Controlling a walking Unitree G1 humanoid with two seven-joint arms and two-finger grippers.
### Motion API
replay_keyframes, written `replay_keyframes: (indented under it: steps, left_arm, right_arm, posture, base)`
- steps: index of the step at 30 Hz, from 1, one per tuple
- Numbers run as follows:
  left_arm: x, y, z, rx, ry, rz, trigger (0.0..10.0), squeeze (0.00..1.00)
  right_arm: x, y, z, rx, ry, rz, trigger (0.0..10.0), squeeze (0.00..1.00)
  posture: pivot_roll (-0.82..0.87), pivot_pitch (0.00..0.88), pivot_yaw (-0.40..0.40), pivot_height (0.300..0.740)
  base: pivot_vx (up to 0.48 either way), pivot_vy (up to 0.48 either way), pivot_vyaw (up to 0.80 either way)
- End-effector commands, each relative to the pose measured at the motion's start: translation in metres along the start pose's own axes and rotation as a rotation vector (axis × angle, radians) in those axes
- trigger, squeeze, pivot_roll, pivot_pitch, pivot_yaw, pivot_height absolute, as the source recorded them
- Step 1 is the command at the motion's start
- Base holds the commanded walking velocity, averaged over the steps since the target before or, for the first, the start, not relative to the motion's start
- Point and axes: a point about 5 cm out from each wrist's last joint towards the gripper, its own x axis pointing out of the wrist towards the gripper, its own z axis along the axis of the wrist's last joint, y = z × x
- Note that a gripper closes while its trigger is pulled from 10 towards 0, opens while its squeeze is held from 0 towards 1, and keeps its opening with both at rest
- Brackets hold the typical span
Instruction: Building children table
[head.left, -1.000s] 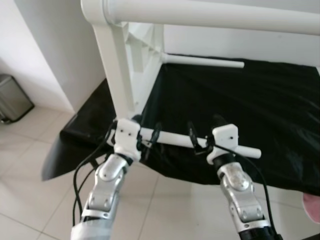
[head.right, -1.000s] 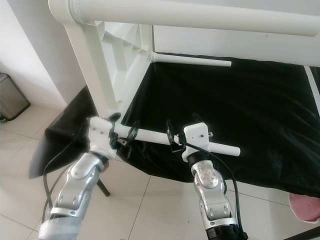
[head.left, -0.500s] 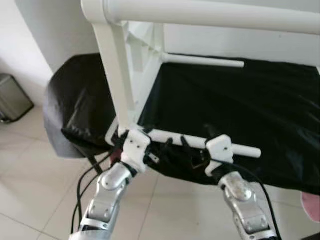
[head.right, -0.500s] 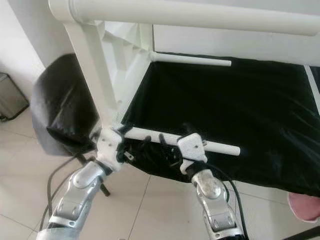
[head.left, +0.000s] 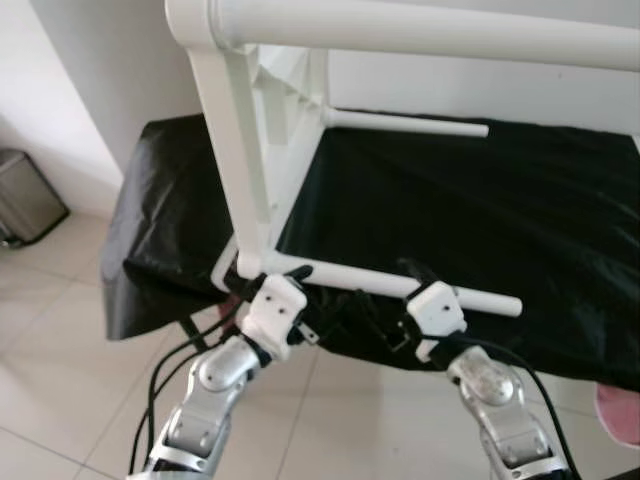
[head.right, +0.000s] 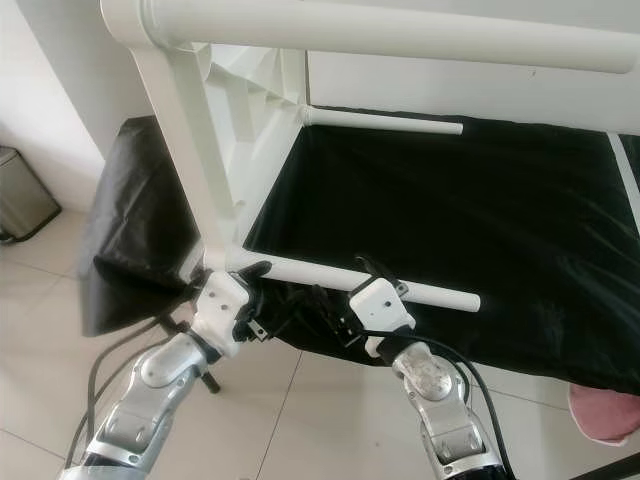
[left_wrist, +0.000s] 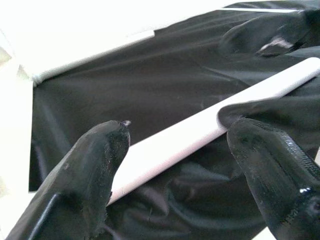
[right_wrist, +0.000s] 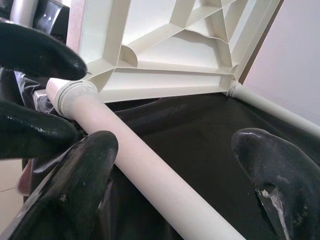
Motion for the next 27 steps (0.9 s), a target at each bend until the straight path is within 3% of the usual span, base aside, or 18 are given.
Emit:
replay_keyframes:
  steps: [1,7,8,9,10,18,27]
  left_arm:
    - [0.004,-0.004,-0.001,0.017,0.001,-0.062,10.0,0.00]
    - [0.015,0.004,0.005,-0.019,-0.028,0.019,10.0,0.00]
    - [0.017,0.006,0.005,-0.023,-0.025,0.037,10.0,0.00]
    - [0.017,0.006,0.005,-0.023,-0.025,0.037,10.0,0.00]
    - [0.019,0.007,0.005,-0.017,-0.014,0.053,10.0,0.00]
    - [0.022,0.019,0.005,-0.024,0.005,0.107,10.0,0.00]
    - [0.021,0.020,0.008,-0.009,0.003,0.060,10.0,0.00]
  right_arm:
    - [0.002,0.001,-0.001,-0.009,0.001,-0.004,10.0,1.00]
    - [0.008,-0.003,-0.001,-0.006,-0.012,-0.060,10.0,1.00]
    - [0.009,-0.004,-0.001,-0.005,-0.015,-0.074,10.0,0.67]
    - [0.009,-0.004,-0.001,-0.005,-0.015,-0.074,10.0,0.67]
    - [0.011,-0.005,-0.001,-0.004,-0.019,-0.089,10.0,0.00]
    - [0.017,-0.005,-0.001,-0.001,-0.034,-0.136,10.0,0.00]
    - [0.024,-0.002,0.000,0.008,-0.051,-0.157,10.0,0.00]
  posture:
    - [0.01,0.000,0.038,0.740]
    - [0.00,0.000,0.065,0.740]
    - [0.00,0.000,0.078,0.740]
    - [0.00,0.000,0.078,0.740]
    - [0.00,0.000,0.103,0.740]
    - [-0.02,0.000,0.168,0.740]
    - [-0.01,0.000,0.180,0.740]
  base:
    - [0.000,0.000,0.00]
    - [0.000,0.000,0.00]
    - [0.000,0.000,0.00]
    - [0.000,0.000,0.00]
    - [0.000,0.000,0.00]
    - [0.000,0.000,0.00]
    - [0.000,0.000,0.00]
